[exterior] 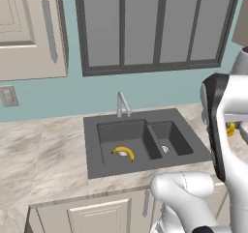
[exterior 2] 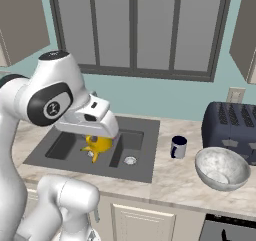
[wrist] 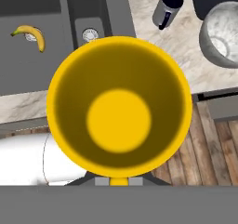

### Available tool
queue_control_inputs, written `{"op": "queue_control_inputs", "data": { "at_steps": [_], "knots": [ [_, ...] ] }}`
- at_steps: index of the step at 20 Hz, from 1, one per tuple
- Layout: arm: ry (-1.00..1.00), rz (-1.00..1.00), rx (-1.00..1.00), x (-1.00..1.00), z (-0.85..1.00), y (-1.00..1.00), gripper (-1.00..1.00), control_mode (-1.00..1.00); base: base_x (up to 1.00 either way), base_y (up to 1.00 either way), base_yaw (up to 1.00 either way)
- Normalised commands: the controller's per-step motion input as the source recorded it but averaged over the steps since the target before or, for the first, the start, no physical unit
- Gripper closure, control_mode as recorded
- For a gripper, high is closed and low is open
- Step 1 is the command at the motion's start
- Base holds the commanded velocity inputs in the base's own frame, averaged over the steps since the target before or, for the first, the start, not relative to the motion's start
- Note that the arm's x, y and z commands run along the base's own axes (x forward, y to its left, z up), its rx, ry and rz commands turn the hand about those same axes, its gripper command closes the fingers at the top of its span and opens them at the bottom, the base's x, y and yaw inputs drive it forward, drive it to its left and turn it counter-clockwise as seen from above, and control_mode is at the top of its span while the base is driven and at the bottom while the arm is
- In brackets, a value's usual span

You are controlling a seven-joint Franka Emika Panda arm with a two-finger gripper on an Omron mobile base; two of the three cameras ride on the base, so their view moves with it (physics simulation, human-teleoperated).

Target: Clear the mugs and bowl far away from the sink.

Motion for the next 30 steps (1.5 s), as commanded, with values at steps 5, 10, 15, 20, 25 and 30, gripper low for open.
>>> {"op": "queue_control_inputs", "data": {
  "at_steps": [5,10,15,20,25,30],
  "knots": [
    [-0.07,0.00,-0.03,0.00,0.22,0.24,1.00,-1.00,0.00,0.00,0.00],
    [0.00,0.00,0.00,0.00,0.03,0.19,1.00,-1.00,0.00,0.00,0.00],
    [0.00,0.01,0.00,0.00,0.00,0.20,1.00,-1.00,0.00,0.00,0.00],
    [0.00,0.00,0.00,0.00,0.00,0.00,1.00,1.00,0.00,0.02,-0.03],
    [0.00,0.00,0.00,0.00,0.00,0.00,1.00,1.00,0.00,0.00,-0.32],
    [0.00,0.00,0.00,0.00,0.00,0.00,1.00,1.00,-0.01,-0.04,-0.69]
  ]
}}
